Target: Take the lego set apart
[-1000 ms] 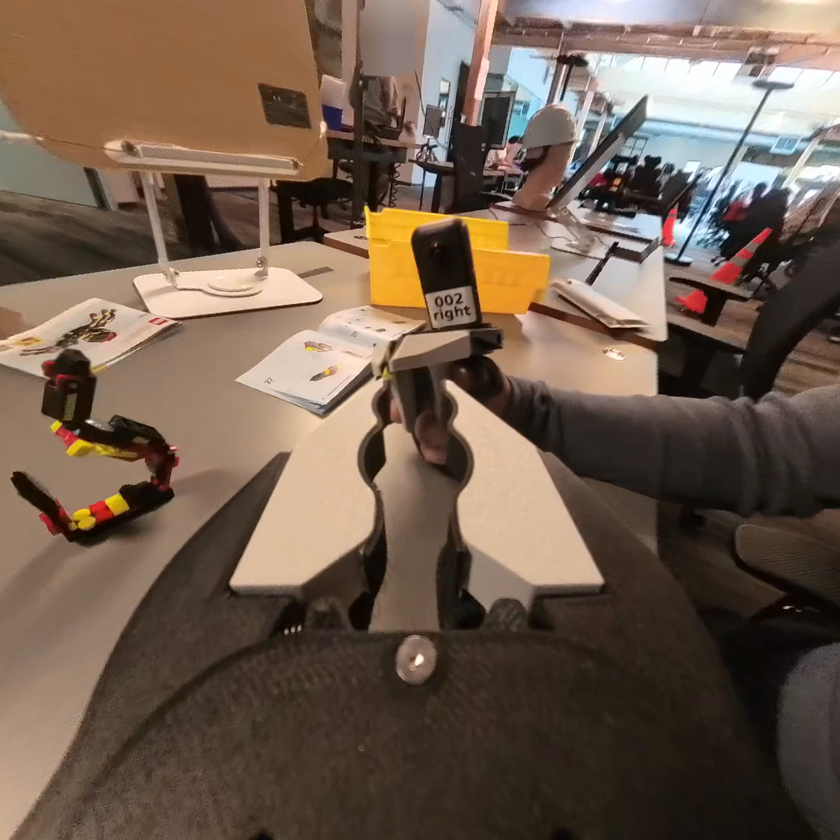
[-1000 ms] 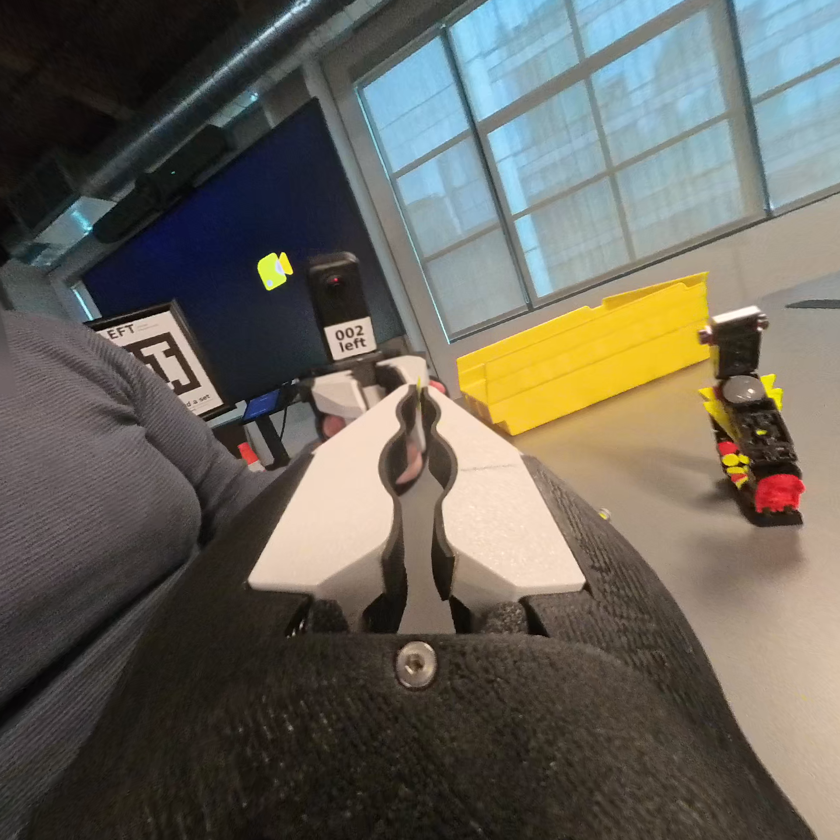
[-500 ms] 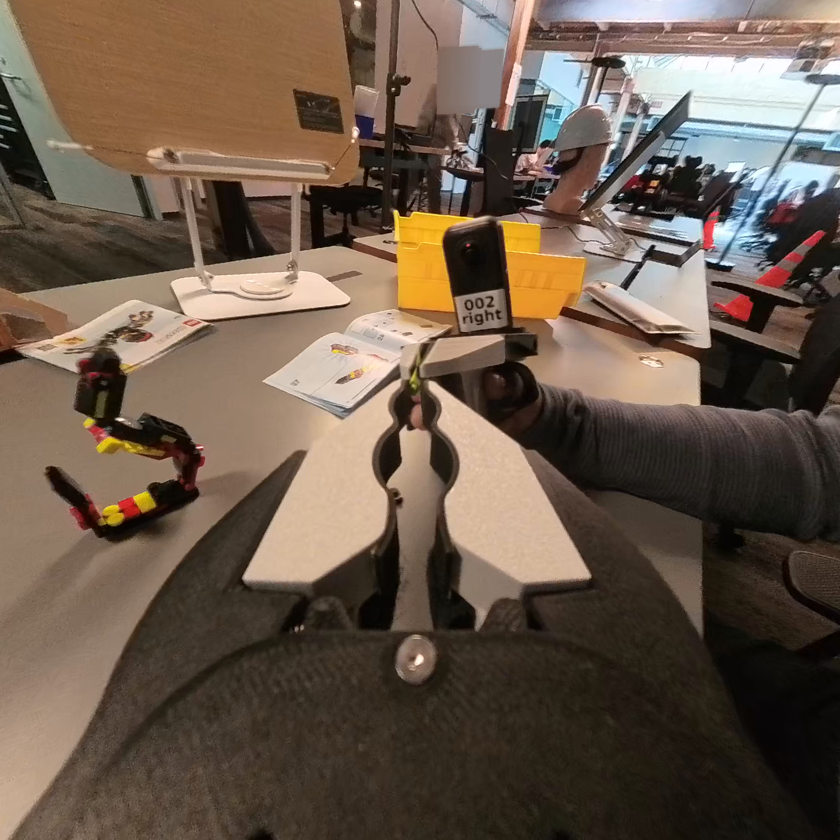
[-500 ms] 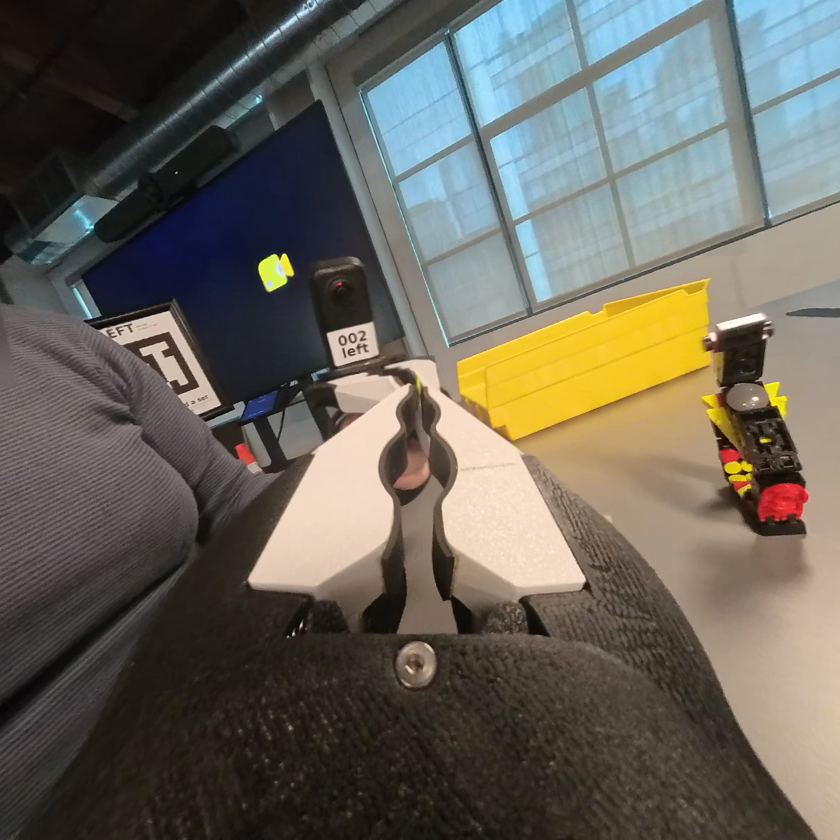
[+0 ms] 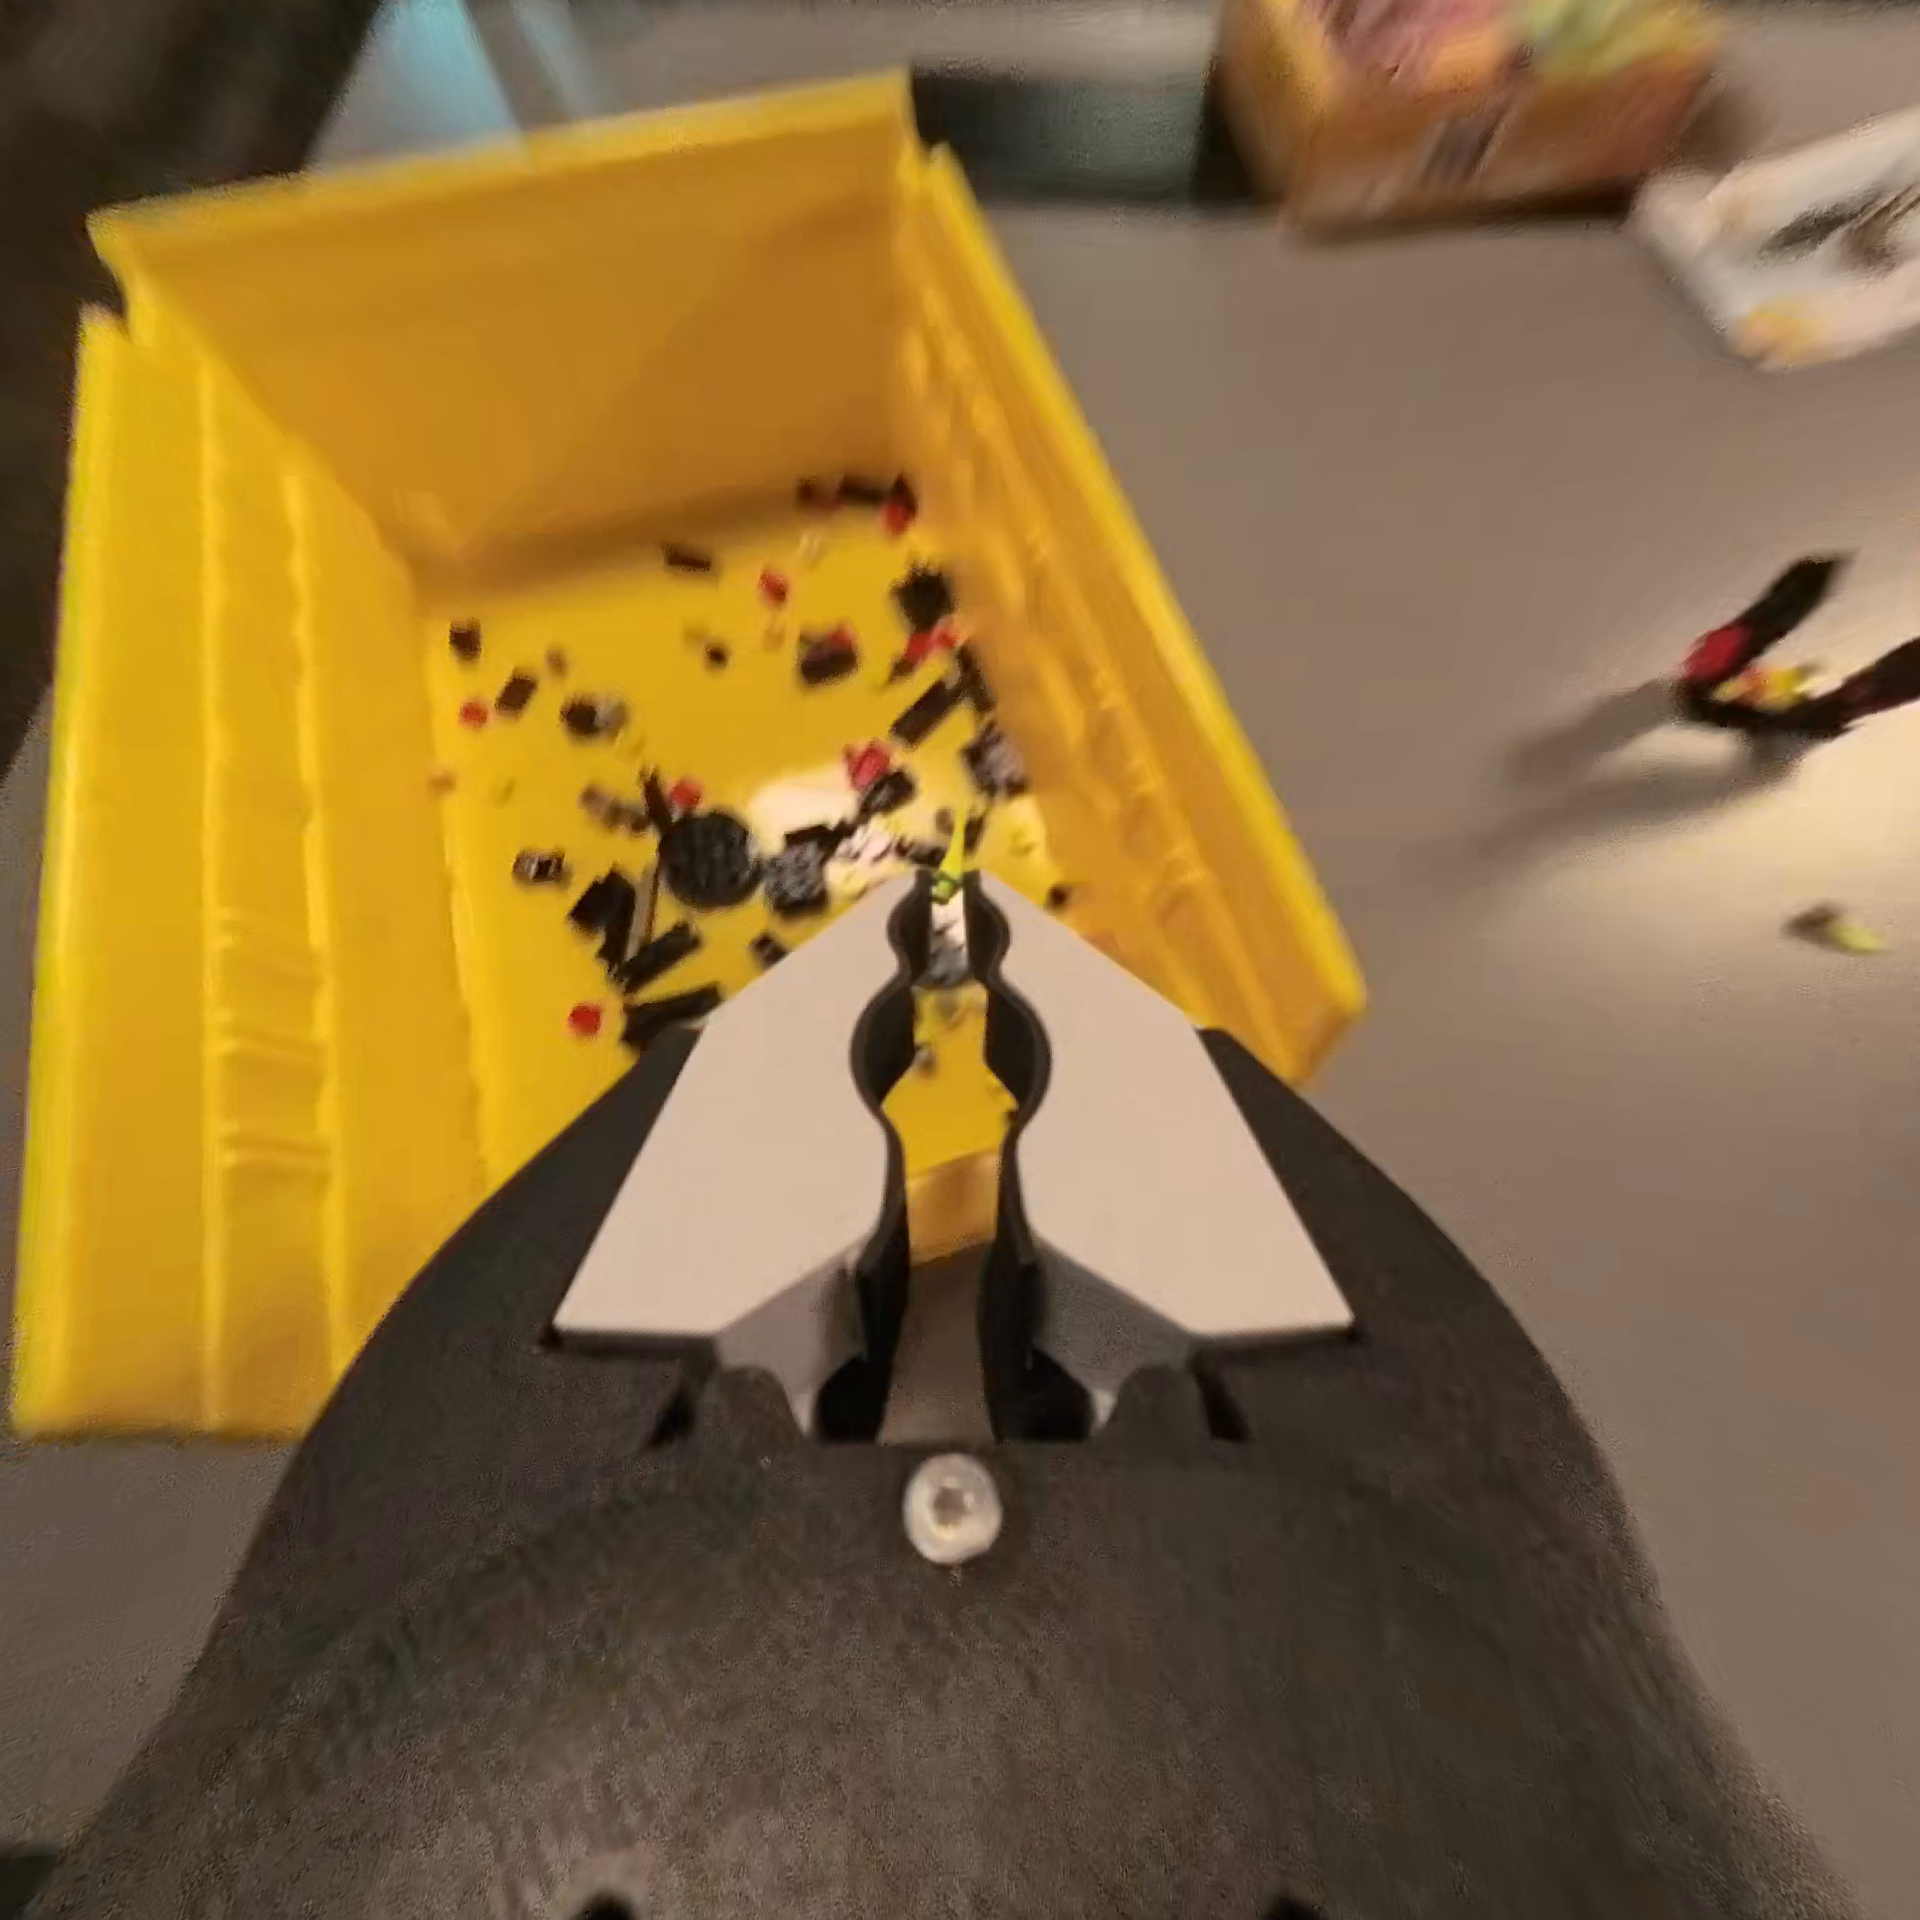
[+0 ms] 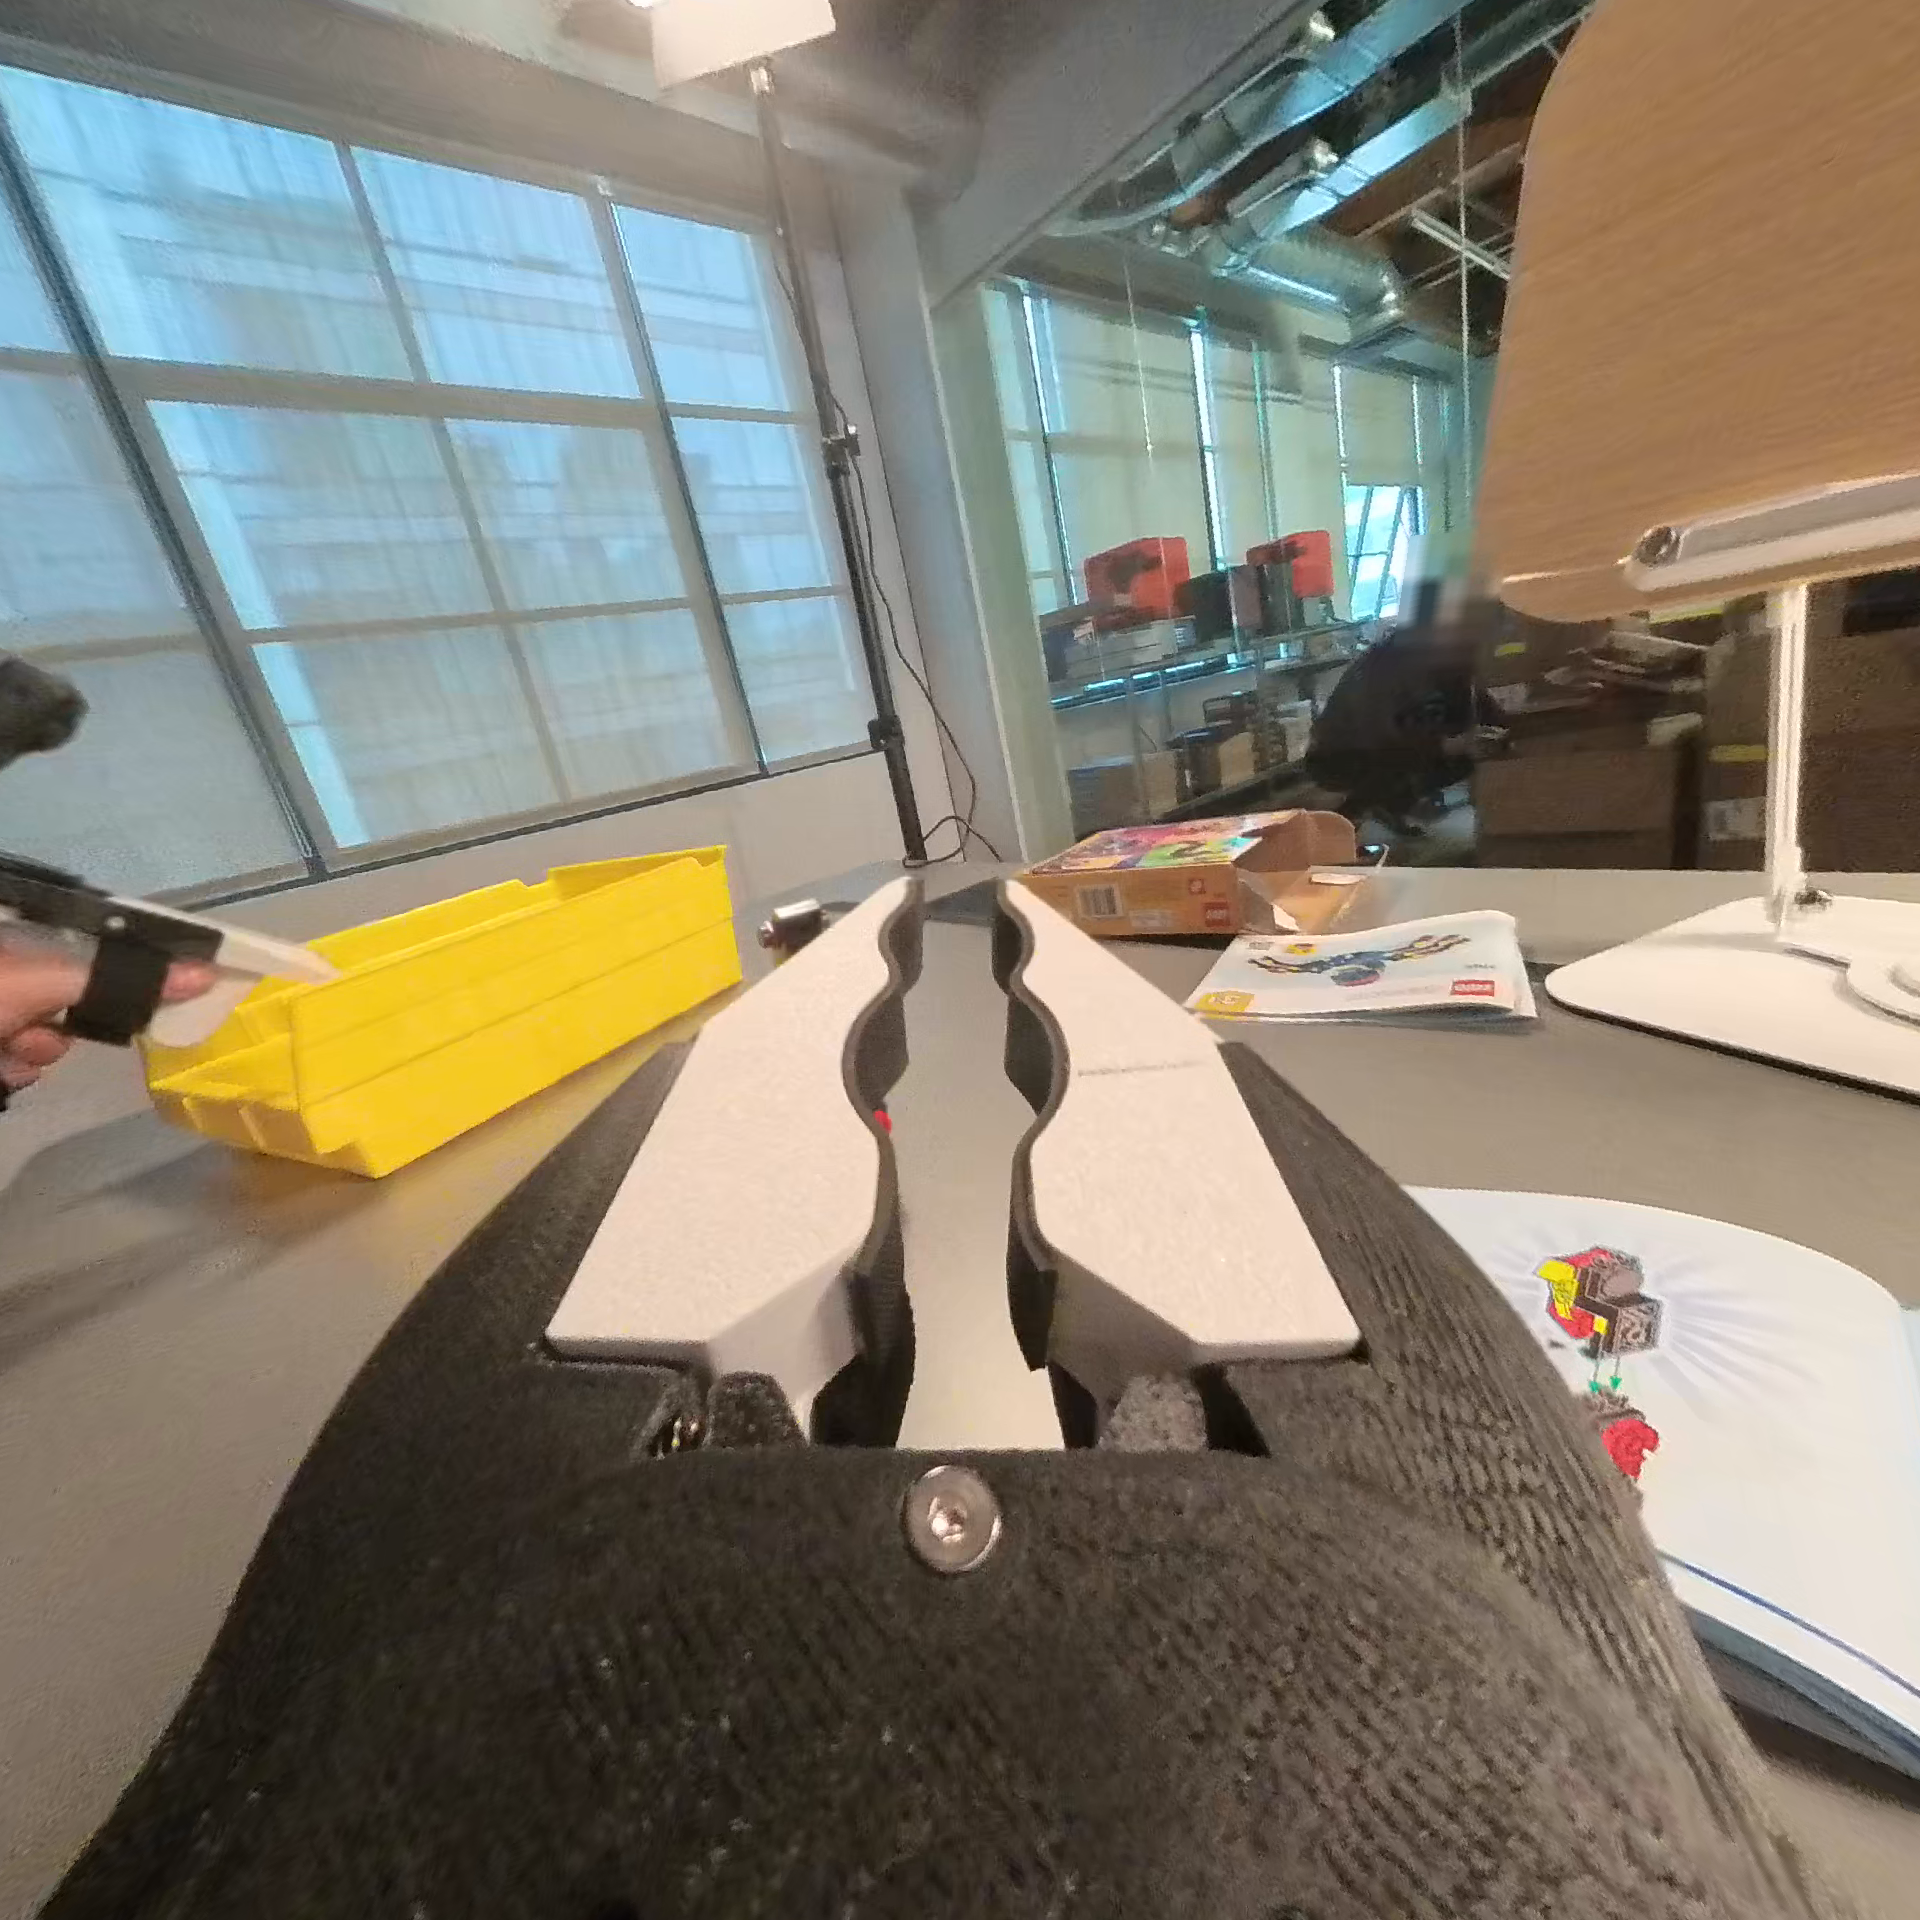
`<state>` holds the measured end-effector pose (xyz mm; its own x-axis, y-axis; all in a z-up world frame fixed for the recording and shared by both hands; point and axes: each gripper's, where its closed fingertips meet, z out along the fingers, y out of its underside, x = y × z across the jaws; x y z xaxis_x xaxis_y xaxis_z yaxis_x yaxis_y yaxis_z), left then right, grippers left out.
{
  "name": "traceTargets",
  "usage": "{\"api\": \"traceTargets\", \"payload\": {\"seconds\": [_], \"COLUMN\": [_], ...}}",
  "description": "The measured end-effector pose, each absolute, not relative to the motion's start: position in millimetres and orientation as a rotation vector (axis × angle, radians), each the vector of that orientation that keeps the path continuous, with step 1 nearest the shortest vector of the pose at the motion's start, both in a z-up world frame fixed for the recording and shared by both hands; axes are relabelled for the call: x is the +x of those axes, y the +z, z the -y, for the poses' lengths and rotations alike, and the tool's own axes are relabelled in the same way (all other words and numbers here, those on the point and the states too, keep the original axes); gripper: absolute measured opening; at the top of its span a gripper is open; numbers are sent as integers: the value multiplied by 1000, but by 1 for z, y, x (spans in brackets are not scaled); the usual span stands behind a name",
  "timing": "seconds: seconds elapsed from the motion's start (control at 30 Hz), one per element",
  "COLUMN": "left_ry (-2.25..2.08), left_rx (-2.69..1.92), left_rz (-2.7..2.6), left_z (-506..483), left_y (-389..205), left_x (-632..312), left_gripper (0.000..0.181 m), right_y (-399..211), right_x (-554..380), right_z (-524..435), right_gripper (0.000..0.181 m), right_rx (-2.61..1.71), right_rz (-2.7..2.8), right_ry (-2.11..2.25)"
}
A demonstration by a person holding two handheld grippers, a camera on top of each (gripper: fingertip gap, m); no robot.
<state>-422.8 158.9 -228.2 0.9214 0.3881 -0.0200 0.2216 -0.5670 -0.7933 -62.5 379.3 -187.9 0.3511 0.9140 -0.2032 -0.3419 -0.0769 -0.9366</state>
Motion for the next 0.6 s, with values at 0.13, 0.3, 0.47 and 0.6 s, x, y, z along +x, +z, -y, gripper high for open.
{"api": "traceTargets", "payload": {"seconds": [0.13,0.3,0.47,0.6], "left_ry": [207,183,379,582], "left_rx": [-2441,-2628,-2536,-2230], "left_rz": [464,476,520,540], "left_z": [-149,-146,-144,-133], "left_y": [-266,-290,-274,-211], "left_x": [-435,-432,-443,-420], "left_gripper": [4,33,60,61], "right_y": [-196,-198,-198,-198], "right_x": [-66,-66,-65,-65], "right_z": [-383,-384,-386,-385], "right_gripper": [10,9,9,9], "right_rx": [-1268,-1277,-1288,-1289], "right_rz": [622,619,600,607], "right_ry": [1144,1160,1188,1187]}}
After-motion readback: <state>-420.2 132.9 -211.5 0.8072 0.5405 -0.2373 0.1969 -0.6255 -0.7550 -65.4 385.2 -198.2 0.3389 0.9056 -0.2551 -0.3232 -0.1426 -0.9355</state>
